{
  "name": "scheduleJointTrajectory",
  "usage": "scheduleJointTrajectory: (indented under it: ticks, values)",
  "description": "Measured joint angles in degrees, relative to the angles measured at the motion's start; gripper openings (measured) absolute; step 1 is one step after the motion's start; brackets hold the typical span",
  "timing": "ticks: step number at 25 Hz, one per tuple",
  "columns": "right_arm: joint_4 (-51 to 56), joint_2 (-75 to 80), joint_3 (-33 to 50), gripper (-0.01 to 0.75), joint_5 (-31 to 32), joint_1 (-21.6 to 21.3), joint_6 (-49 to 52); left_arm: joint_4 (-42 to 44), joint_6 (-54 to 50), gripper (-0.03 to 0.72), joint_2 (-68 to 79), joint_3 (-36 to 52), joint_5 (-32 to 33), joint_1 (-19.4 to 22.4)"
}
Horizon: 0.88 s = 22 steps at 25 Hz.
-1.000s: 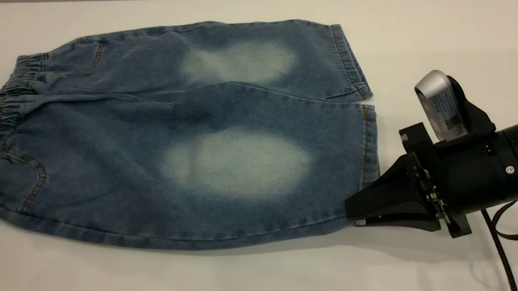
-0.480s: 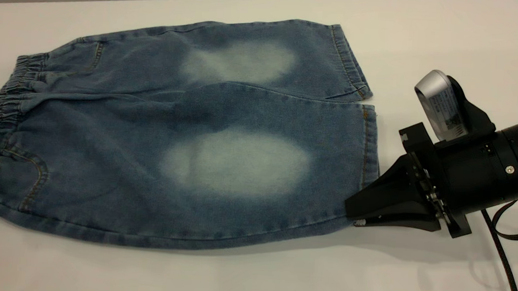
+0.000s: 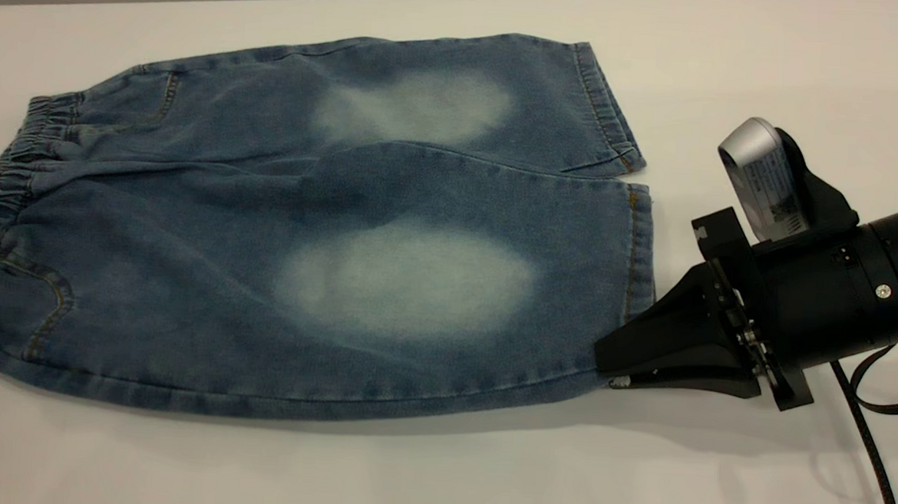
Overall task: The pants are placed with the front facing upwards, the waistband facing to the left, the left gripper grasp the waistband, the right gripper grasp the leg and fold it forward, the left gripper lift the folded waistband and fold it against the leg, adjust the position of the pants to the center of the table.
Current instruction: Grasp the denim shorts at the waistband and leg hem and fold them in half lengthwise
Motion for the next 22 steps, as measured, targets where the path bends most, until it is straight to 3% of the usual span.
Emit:
scheduleJointTrajectory:
  ticks: [5, 14, 22]
  values:
    - [0.72, -0.69, 0.00, 0.018, -0.06, 0.00, 0.00, -0.05, -1.52, 0.109, -0.30, -0.06, 2.03, -0.11]
    - [1.34, -4.23, 0.00, 0.018, 0.19, 0.00, 0.00, -0.10, -2.95, 0.109, -4.74, 0.13, 7.94, -5.64]
    - [1.23, -9.57, 0.00, 0.018, -0.19, -0.05, 0.00, -0.10, -2.96, 0.109, -12.34, 0.13, 8.74, -5.70]
